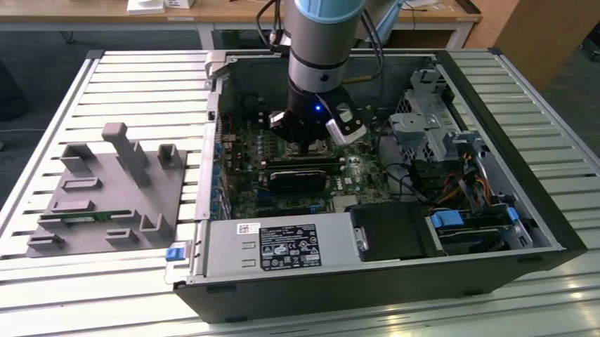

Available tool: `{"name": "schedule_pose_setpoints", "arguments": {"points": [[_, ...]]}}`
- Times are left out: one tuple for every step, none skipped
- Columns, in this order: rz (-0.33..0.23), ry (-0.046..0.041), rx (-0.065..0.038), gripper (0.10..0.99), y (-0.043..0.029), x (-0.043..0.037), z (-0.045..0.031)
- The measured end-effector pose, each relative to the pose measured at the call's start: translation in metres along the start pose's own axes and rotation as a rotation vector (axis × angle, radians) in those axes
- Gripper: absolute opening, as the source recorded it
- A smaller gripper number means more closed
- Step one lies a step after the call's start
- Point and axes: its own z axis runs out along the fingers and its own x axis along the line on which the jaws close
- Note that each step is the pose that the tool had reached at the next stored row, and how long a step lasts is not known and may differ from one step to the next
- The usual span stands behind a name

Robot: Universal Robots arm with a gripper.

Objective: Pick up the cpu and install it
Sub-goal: 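Install the second cpu locking lever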

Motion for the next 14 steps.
{"name": "schedule_pose_setpoints", "arguments": {"points": [[0.0, 0.0, 0.0, 0.106, 0.0, 0.0, 0.0002], [0.0, -0.0001, -0.002, 0.106, -0.0001, 0.0002, 0.0011], [0.0, -0.0001, -0.002, 0.106, -0.0002, 0.0005, 0.0015], [0.0, -0.0001, -0.002, 0.106, -0.0002, 0.0006, 0.0015], [0.0, -0.0001, -0.002, 0.106, -0.0002, 0.0006, 0.0016], [0.0, -0.0001, -0.002, 0.106, -0.0002, 0.0006, 0.0016], [0.0, -0.0001, -0.002, 0.106, -0.0002, 0.0007, 0.0017], [0.0, -0.0001, -0.002, 0.106, -0.0002, 0.0007, 0.0017], [0.0, -0.0001, -0.002, 0.106, -0.0002, 0.0008, 0.0018], [0.0, -0.0001, -0.002, 0.106, -0.0002, 0.0008, 0.0018], [0.0, -0.0001, -0.002, 0.106, -0.0002, 0.0008, 0.0019], [0.0, -0.0001, -0.002, 0.106, -0.0002, 0.0008, 0.0019], [0.0, -0.0001, -0.002, 0.106, -0.0002, 0.001, 0.002], [0.0, -0.0002, -0.004, 0.106, -0.0003, 0.0011, 0.0021]]}}
